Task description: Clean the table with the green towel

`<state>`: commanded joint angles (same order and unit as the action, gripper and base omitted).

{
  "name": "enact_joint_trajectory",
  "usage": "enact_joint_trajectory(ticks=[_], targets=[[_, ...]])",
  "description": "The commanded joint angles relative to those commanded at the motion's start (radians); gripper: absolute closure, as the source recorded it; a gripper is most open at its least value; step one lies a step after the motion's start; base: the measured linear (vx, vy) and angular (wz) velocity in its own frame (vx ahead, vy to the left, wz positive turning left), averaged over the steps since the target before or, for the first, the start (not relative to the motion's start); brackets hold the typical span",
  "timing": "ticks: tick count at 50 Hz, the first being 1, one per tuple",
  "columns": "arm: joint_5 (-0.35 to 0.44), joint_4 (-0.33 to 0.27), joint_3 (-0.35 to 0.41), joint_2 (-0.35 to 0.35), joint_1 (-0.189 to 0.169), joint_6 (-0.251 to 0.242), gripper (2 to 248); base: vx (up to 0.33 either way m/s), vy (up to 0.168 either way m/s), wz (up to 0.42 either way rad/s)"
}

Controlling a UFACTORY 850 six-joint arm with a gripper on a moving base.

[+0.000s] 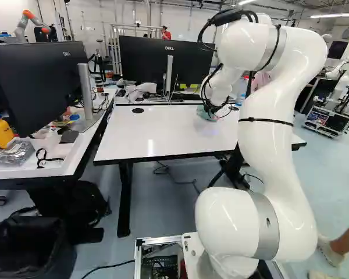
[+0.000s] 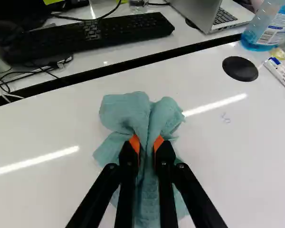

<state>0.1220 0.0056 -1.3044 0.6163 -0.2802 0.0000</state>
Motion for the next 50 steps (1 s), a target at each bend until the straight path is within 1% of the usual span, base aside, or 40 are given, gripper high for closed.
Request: enact_joint_trajectory(ticks=[16, 29, 39, 50], targets=[[0.000, 0.000, -0.065, 0.047, -0.030, 0.000, 199, 0.000, 0.000, 0.000], [0.000, 0.000, -0.090, 0.065, -0.060, 0.000, 199, 0.000, 0.000, 0.000], [0.000, 0.000, -0.082, 0.059, -0.085, 0.000, 199, 0.000, 0.000, 0.000], [0.000, 0.000, -0.042, 0.031, -0.106, 0.000, 199, 0.000, 0.000, 0.000]])
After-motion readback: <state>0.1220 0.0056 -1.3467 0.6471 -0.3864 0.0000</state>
